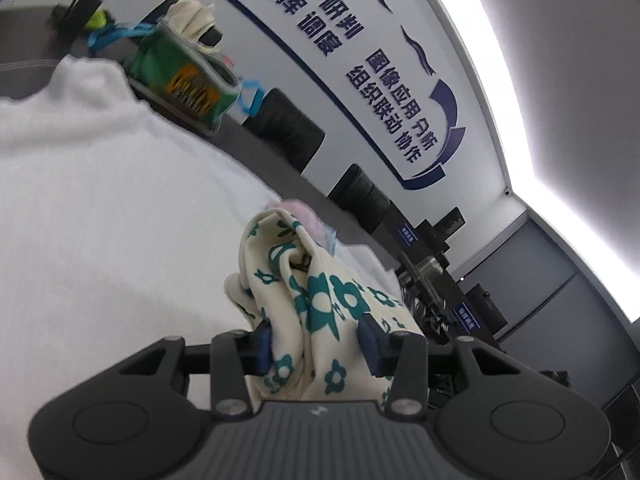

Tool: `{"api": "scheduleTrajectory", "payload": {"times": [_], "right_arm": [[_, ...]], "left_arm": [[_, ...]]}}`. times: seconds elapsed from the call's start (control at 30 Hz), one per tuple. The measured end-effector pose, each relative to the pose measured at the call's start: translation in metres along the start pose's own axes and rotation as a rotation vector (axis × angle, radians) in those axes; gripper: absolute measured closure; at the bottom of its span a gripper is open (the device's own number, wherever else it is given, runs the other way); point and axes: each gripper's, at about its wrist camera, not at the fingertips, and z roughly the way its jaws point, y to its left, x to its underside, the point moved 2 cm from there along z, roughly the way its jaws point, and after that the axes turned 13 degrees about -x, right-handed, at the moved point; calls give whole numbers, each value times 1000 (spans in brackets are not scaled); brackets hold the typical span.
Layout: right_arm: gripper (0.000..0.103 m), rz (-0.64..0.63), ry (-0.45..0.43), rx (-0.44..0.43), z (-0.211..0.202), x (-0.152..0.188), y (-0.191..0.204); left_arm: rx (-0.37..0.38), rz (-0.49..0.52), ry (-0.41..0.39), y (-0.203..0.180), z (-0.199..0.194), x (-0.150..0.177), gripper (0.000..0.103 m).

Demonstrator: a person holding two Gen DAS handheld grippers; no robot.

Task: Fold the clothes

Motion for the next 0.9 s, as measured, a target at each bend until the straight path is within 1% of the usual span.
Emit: {"api": "scheduleTrajectory", "payload": {"times": [0.07, 0.2, 0.23, 0.33, 0.43, 0.47, 0.53, 0.67, 0.77, 0.83, 0.87, 0.9], "right_arm": [[73, -43, -16, 3, 8, -17, 10], [73, -65, -29, -15, 38, -60, 16], [73, -74, -30, -21, 48, -73, 17], [73, -98, -25, -23, 84, -114, 16], [73, -96, -10, -1, 124, -143, 1], [73, -91, -1, 8, 139, -150, -8], [73, -74, 17, 30, 168, -160, -28], [73, -18, 55, 52, 211, -163, -74], [73, 36, 88, 65, 236, -156, -107], [73, 47, 108, 82, 251, -148, -129], [73, 53, 119, 94, 257, -143, -140], [73, 65, 135, 112, 263, -138, -150]], "left_arm": [[-14, 12, -15, -7, 2, -24, 62], [-38, 25, -71, -15, 12, -83, 62], [-41, 20, -74, -13, 17, -98, 62], [-47, -46, -58, 6, 40, -138, 62], [-78, -107, -74, 37, 74, -168, 63], [-93, -111, -76, 46, 86, -173, 65], [-123, -122, -80, 65, 109, -183, 64], [-160, -143, -85, 100, 145, -189, 65], [-197, -162, -77, 130, 173, -181, 65], [-229, -150, -61, 147, 190, -169, 65], [-249, -145, -45, 155, 197, -163, 64], [-271, -145, -19, 161, 203, -158, 61]]}}
